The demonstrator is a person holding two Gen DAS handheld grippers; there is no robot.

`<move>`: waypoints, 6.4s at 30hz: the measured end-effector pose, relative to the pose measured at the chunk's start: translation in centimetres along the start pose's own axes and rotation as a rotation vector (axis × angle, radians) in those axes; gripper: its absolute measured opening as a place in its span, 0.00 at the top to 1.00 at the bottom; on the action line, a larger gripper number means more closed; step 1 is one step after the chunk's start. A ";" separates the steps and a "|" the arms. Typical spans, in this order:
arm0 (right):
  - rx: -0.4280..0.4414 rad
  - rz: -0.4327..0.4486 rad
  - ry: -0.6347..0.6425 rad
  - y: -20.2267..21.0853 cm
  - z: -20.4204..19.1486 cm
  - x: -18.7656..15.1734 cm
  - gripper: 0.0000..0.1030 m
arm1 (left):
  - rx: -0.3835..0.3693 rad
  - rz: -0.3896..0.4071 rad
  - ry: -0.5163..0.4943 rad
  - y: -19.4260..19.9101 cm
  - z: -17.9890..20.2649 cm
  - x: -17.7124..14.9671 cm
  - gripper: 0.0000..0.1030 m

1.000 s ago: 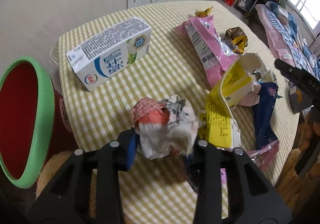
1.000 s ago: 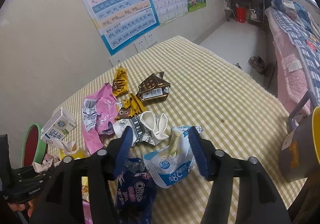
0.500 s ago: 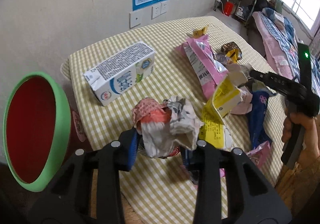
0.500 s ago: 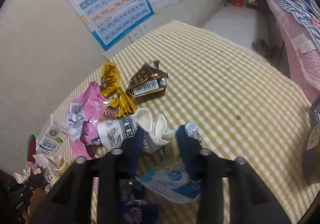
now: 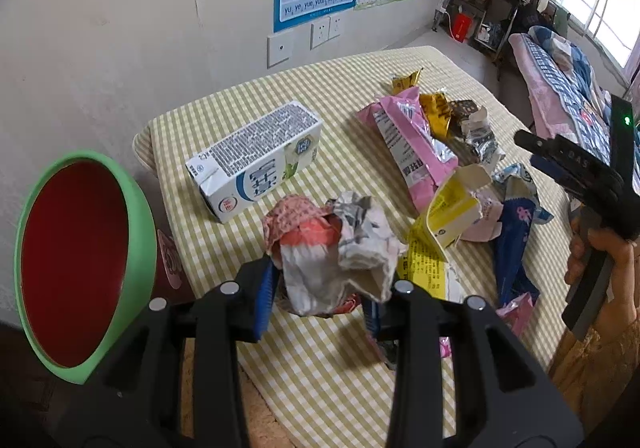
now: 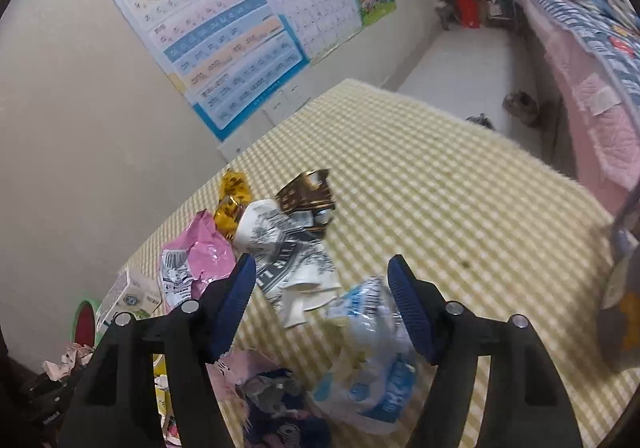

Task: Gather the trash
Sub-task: 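Grasp the white patterned wrapper with the right gripper while the left gripper holds the crumpled paper, then release the crumpled paper into the bin with the left gripper while the right gripper drops the white wrapper in, then grasp the white milk carton with the left gripper while the right gripper grasps the blue Oreo bag, then lift the milk carton with the left gripper while the right gripper lifts the Oreo bag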

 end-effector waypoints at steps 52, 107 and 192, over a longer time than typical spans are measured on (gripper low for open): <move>0.205 0.005 -0.005 8.4 -11.6 -4.2 0.75 | -0.002 0.166 0.110 6.6 -7.3 0.8 0.67; 0.429 -0.368 0.283 -3.9 -39.9 -14.4 0.45 | 0.263 0.133 0.414 6.0 -26.8 -5.0 0.51; 0.017 -0.070 0.017 3.8 -3.6 -8.0 0.85 | 0.065 0.002 0.042 1.7 -5.1 1.1 0.59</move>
Point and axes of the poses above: each gripper's, at about its wrist camera, not at the fingertips, and y roughly against the way its jaws point, z to its right, x to its top, the point moved 8 cm from there along -y, roughly the way its jaws point, and after that the axes turned 3 degrees about z, right-handed, at the moved point
